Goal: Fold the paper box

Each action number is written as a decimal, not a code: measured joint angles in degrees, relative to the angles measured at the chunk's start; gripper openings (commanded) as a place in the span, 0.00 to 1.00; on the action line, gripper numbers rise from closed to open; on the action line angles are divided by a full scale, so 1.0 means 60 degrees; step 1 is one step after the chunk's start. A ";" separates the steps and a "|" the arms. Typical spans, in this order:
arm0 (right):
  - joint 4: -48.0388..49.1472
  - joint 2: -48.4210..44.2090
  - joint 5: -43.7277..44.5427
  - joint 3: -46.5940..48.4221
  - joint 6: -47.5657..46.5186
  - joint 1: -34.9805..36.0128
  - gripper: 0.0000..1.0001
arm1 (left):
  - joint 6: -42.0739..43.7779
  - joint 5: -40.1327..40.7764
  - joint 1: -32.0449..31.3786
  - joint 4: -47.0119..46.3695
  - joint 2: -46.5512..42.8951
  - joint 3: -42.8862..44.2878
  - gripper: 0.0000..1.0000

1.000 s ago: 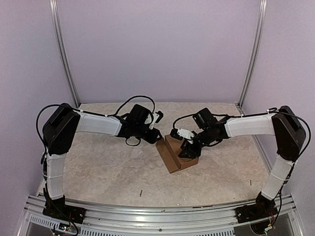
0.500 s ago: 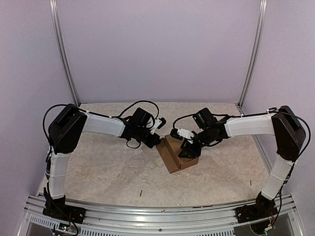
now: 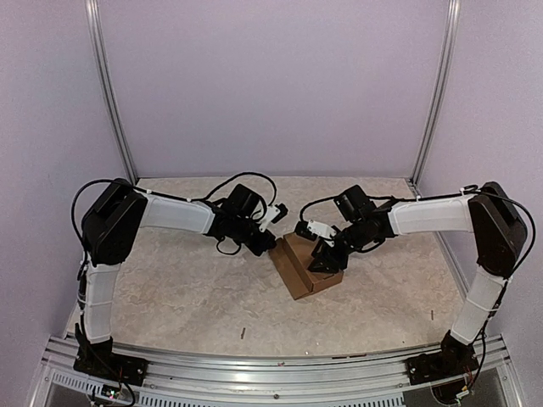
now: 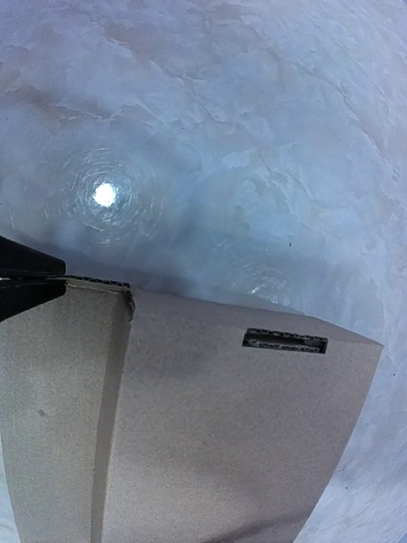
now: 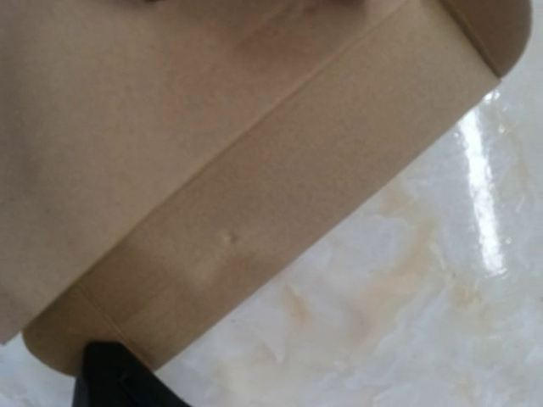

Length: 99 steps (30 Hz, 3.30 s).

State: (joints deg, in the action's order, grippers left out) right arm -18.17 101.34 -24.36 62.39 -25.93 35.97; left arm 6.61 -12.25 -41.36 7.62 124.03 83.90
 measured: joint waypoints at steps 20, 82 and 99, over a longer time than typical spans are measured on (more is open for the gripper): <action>-0.1490 -0.0521 -0.0663 0.0310 -0.0186 -0.1588 0.57 | 0.1071 0.0353 -0.0306 0.1778 -0.0127 0.1530 0.00; -0.9034 0.1657 -0.2830 0.8185 -0.6324 -0.3355 1.00 | 0.5544 0.1982 -0.2277 -0.1341 -0.2368 0.0401 0.00; -0.9446 -0.1679 -0.1126 0.4579 -0.8568 -0.3767 1.00 | 0.5982 0.2346 -0.2313 -0.1708 -0.2299 0.0321 0.00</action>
State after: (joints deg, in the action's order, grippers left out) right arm -74.85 91.26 -31.11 89.86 -77.34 13.37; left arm 42.50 1.83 -55.24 -2.63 110.24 85.82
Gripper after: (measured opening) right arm 0.995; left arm 0.010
